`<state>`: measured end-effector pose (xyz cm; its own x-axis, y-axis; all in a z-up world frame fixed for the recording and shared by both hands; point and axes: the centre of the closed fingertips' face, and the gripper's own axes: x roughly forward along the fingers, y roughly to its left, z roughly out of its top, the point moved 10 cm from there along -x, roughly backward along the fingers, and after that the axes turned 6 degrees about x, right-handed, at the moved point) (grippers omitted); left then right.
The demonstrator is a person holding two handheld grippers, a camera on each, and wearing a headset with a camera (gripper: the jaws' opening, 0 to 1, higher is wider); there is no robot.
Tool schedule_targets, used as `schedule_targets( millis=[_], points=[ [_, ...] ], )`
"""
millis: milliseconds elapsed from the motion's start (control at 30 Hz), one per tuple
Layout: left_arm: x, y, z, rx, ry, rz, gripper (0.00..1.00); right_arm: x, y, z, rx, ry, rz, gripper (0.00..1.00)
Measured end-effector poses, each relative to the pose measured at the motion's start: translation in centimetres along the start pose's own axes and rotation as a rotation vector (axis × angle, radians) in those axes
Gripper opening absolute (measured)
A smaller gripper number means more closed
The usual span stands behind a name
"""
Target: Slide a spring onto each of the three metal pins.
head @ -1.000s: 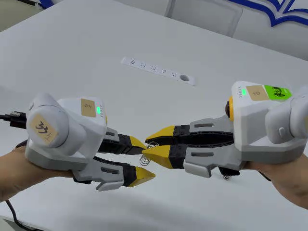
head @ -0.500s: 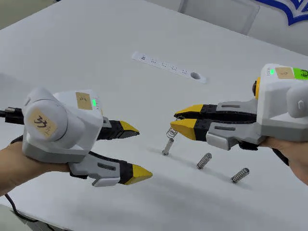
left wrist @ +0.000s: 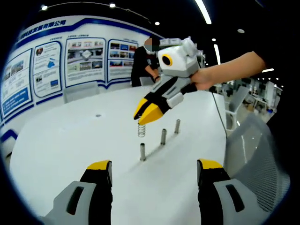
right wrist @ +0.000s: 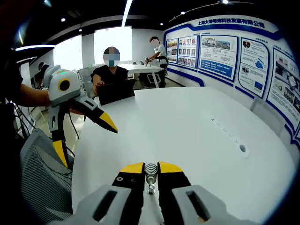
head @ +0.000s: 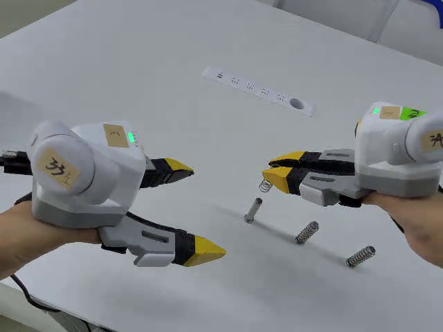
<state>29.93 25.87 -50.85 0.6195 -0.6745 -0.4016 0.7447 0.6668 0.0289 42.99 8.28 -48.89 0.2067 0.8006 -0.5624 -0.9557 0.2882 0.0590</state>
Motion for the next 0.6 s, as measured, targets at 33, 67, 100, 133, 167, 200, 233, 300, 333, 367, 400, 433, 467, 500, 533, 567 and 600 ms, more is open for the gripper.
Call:
schedule_targets(
  millis=[33, 67, 100, 133, 167, 200, 233, 300, 333, 367, 400, 433, 467, 500, 533, 567, 600],
  points=[
    [0.0, 0.0, -0.1, -0.004, 0.002, 0.0, 0.77, 0.2, 0.0, -0.2, 0.009, 0.002, -0.001, 0.11],
    [0.0, 0.0, -0.2, -0.012, 0.004, -0.001, 0.78, 0.5, -0.1, -0.4, 0.013, 0.009, 0.0, 0.11],
    [0.0, 0.0, -0.3, -0.017, 0.003, 0.0, 0.8, 0.6, -0.1, -0.5, 0.02, 0.013, -0.002, 0.11],
    [0.0, 0.0, -0.4, -0.024, 0.003, 0.002, 0.81, 0.8, -0.4, -0.8, 0.024, 0.02, -0.007, 0.11],
    [0.0, -0.1, -0.5, -0.028, 0.004, 0.003, 0.82, 0.9, -0.6, -1.0, 0.028, 0.028, -0.013, 0.11],
    [0.0, -0.1, -0.7, -0.031, 0.005, 0.004, 0.84, 1.0, -0.8, -1.2, 0.043, 0.038, -0.014, 0.11],
    [-0.1, -0.1, -0.8, -0.035, 0.006, 0.005, 0.85, 1.0, -0.8, -1.4, 0.045, 0.04, -0.013, 0.11],
    [-0.1, -0.1, -1.0, -0.043, 0.011, 0.005, 0.86, 1.0, -0.9, -1.6, 0.057, 0.04, -0.01, 0.11],
    [-0.1, -0.1, -1.0, -0.045, 0.013, 0.006, 0.86, 1.0, -0.9, -1.6, 0.063, 0.041, -0.011, 0.11],
    [-0.1, -0.1, -1.1, -0.046, 0.014, 0.006, 0.85, 1.0, -0.9, -1.7, 0.072, 0.038, -0.01, 0.11],
    [-0.1, -0.1, -1.2, -0.048, 0.015, 0.008, 0.85, 1.1, -0.9, -1.7, 0.077, 0.036, -0.005, 0.11],
    [-0.1, -0.1, -1.2, -0.05, 0.015, 0.009, 0.85, 1.1, -0.9, -1.8, 0.079, 0.038, -0.005, 0.11],
    [0.0, -0.1, -1.2, -0.051, 0.015, 0.009, 0.85, 1.2, -0.9, -1.9, 0.079, 0.041, -0.006, 0.11],
    [0.0, -0.1, -1.3, -0.052, 0.014, 0.009, 0.85, 1.2, -0.9, -1.8, 0.081, 0.038, -0.006, 0.11],
    [0.0, -0.1, -1.3, -0.054, 0.015, 0.009, 0.85, 1.3, -0.9, -1.8, 0.091, 0.035, -0.004, 0.11],
    [0.1, -0.1, -1.3, -0.055, 0.015, 0.009, 0.85, 1.3, -0.9, -1.9, 0.097, 0.039, -0.005, 0.11],
    [0.1, -0.1, -1.3, -0.056, 0.014, 0.009, 0.86, 1.4, -0.9, -2.0, 0.095, 0.047, -0.008, 0.11]
  ],
)
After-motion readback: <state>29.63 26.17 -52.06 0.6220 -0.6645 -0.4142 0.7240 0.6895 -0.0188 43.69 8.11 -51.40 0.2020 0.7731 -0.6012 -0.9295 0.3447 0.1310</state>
